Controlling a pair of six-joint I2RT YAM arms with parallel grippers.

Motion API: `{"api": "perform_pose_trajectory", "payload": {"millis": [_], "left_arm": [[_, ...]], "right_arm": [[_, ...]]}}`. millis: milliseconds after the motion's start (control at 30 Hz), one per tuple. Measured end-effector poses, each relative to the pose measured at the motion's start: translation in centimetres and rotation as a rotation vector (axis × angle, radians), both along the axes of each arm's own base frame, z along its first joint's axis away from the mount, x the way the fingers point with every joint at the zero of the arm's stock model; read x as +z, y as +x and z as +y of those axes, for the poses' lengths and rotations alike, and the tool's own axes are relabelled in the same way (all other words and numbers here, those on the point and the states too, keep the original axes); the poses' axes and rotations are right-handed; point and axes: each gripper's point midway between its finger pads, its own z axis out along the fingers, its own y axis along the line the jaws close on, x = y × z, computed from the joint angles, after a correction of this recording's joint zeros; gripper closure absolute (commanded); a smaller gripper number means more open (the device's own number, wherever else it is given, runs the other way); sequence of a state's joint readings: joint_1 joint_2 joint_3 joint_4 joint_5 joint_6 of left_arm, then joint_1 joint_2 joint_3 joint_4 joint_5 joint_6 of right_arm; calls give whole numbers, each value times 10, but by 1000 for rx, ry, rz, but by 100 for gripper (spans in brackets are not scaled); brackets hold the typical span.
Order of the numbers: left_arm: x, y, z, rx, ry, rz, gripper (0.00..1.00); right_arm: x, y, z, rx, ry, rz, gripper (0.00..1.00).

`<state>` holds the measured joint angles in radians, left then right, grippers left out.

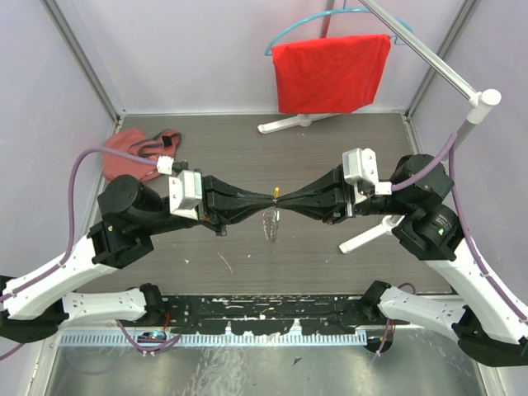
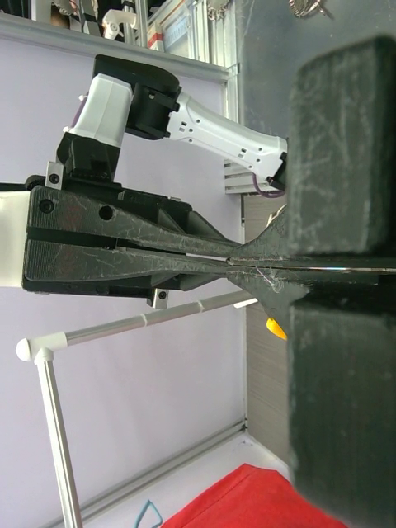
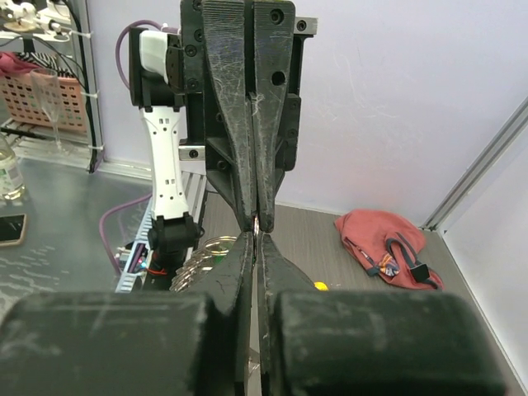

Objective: Put the keys on the keyring

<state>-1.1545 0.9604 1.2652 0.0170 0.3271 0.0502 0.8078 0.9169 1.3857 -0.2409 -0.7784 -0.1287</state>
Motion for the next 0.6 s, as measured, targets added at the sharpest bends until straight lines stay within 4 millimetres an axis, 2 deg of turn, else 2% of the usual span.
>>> {"api": "perform_pose_trajectory", "payload": {"millis": [367, 600], "left_arm": [[1, -1, 0, -6, -1, -2, 97], [0, -3, 0, -16, 0, -5, 73]], "right_arm": [[1, -2, -1, 6, -2, 3, 99], [0, -2, 0, 8, -10, 10, 99]]}}
